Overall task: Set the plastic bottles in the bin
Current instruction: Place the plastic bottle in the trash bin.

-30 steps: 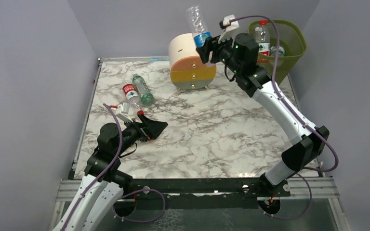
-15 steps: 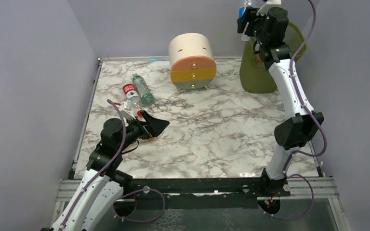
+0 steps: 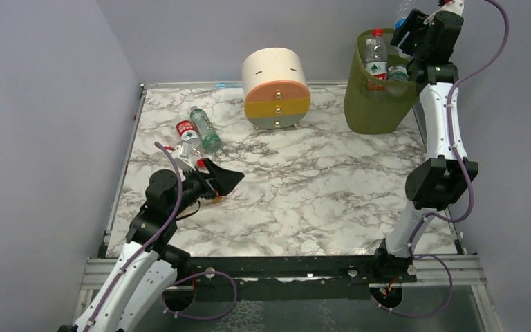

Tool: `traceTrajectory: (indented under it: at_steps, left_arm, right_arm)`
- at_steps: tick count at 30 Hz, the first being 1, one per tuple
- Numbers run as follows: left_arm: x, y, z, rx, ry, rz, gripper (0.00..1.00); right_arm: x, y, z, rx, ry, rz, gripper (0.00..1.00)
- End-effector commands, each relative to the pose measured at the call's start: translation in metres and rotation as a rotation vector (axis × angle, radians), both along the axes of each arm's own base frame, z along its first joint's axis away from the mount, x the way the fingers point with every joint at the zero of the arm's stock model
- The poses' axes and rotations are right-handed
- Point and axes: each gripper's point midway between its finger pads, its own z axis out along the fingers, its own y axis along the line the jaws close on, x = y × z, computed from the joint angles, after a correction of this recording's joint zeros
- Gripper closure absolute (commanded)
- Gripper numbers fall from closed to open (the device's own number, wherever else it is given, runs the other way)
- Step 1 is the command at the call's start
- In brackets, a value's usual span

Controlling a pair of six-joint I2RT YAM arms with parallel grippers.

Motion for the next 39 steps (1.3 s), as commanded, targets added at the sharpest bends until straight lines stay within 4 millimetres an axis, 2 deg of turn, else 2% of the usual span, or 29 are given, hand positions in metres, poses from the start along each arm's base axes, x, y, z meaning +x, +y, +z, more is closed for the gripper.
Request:
traceTrajectory:
  at_steps: [1,4,13,22,27,29,32,39]
  left_arm:
    - [0.002,-0.007,-0.004,-0.032,-0.009,-0.03,0.01]
    - [0.004,-0.009,-0.005,-0.03,-0.002,-0.038,0.01]
    - [0.01,-0.013,-0.008,-0.024,0.006,-0.048,0.01]
    - [0.009,-0.013,-0.012,-0.027,0.018,-0.053,0.01]
    - [0.01,-0.014,-0.01,-0.019,0.016,-0.057,0.01]
    - [0.01,-0.014,-0.009,-0.023,0.016,-0.058,0.01]
    - [0.009,-0.014,-0.009,-0.029,0.018,-0.057,0.01]
    - [0.009,-0.013,-0.008,-0.022,0.015,-0.053,0.01]
  right_arm:
    - [-0.002,-0.006,0.009,-0.003,-0.017,-0.003,0.3]
    - [0.0,-0.013,0.005,-0.002,-0.011,-0.02,0.3]
    - [0.007,-0.022,-0.024,0.01,0.046,-0.06,0.29]
    - [0.005,-0.025,-0.06,0.044,0.112,-0.073,0.29]
    - [0.003,-0.03,-0.07,0.057,0.137,-0.089,0.28]
    - [0.001,-0.032,-0.072,0.062,0.143,-0.095,0.21]
    - [-0.004,-0.032,-0.074,0.072,0.151,-0.101,0.06]
    - [-0.02,-0.021,-0.055,0.107,0.103,-0.063,0.01]
